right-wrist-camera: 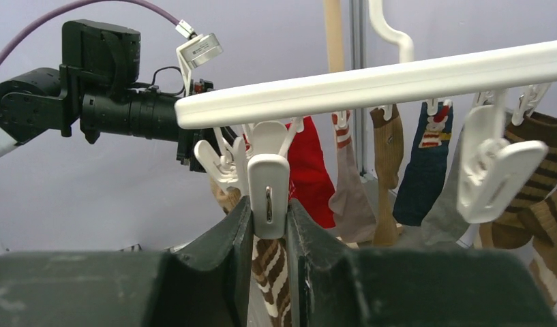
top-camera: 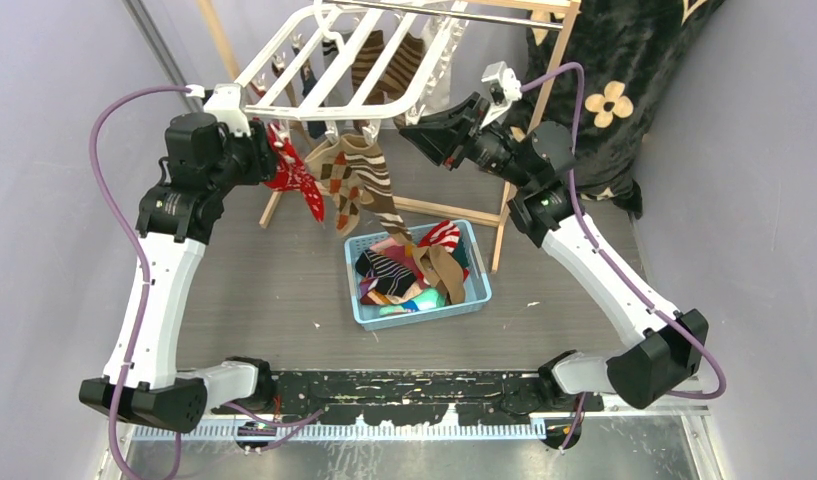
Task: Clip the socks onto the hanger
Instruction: Open the clamp at the hanger.
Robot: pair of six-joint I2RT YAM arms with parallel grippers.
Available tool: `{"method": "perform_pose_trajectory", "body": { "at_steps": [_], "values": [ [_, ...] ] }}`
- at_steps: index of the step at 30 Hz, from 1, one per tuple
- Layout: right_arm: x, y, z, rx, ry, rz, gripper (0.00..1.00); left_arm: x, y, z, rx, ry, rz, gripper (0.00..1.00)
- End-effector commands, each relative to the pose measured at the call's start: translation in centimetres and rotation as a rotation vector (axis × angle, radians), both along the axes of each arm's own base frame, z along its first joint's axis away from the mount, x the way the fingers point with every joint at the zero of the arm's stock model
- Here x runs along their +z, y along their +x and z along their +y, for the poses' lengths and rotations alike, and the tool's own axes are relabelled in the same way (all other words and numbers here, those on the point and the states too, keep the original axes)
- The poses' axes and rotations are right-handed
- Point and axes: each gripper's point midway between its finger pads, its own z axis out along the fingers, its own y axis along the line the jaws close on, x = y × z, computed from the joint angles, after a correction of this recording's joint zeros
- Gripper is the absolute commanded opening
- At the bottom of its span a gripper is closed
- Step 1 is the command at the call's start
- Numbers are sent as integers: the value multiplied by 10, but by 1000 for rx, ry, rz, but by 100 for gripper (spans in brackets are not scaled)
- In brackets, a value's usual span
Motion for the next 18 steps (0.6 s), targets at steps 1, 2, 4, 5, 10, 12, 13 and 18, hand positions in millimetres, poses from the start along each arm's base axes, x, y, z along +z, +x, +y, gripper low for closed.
{"method": "perform_pose_trajectory", "body": {
  "at_steps": [1,2,4,5,10,12,13,18],
  "values": [
    [16,-14,0,-57,-3,-42,1,33,-14,-4,-41,-33,-78,49],
    [14,-15,4,-65,-15,-34,1,33,-19,-8,-64,-44,-69,53],
    [5,-15,12,-93,-52,-4,1,34,-33,-17,-125,-66,-53,64],
    [1,-16,17,-103,-69,4,1,34,-42,-22,-161,-78,-43,70],
    [-15,-21,34,-172,-125,18,1,31,-94,-44,-341,-106,11,89],
    [-16,-18,35,-222,-123,28,1,30,-117,-51,-419,-110,35,91],
    [-16,-18,36,-243,-119,31,1,28,-130,-55,-460,-117,61,92],
    [-8,-29,57,-246,-106,27,1,37,-187,-81,-688,-191,100,93]
  ]
}}
